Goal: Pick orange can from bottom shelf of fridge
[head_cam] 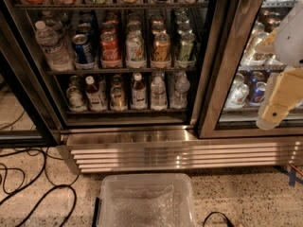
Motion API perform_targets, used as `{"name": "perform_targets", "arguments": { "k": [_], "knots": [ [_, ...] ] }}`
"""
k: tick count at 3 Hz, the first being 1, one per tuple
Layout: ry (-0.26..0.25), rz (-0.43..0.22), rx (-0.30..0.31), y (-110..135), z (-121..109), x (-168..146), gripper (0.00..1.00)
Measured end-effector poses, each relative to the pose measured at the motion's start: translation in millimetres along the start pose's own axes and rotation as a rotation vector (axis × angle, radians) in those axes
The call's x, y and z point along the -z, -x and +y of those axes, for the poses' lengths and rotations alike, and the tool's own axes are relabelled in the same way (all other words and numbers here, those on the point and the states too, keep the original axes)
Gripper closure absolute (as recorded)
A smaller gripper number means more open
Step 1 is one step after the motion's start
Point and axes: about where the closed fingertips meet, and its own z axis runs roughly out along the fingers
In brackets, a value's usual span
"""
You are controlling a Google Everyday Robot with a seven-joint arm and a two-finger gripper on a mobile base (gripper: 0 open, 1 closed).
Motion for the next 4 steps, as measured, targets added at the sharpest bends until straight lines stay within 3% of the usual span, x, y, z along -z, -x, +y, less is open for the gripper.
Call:
{"name": "perform_targets", "arguments": {
  "k": [2,3,4],
  "knots": [
    [0.007,-0.009,-0.020,0.2,2.7,-8.5,0.00],
    [0.049,-0.018,-0.029,5.0,13.6,-34.0,0.00],
    [0.156,-0.035,-0.050,12.8,32.7,-74.3,0.00]
  ]
}}
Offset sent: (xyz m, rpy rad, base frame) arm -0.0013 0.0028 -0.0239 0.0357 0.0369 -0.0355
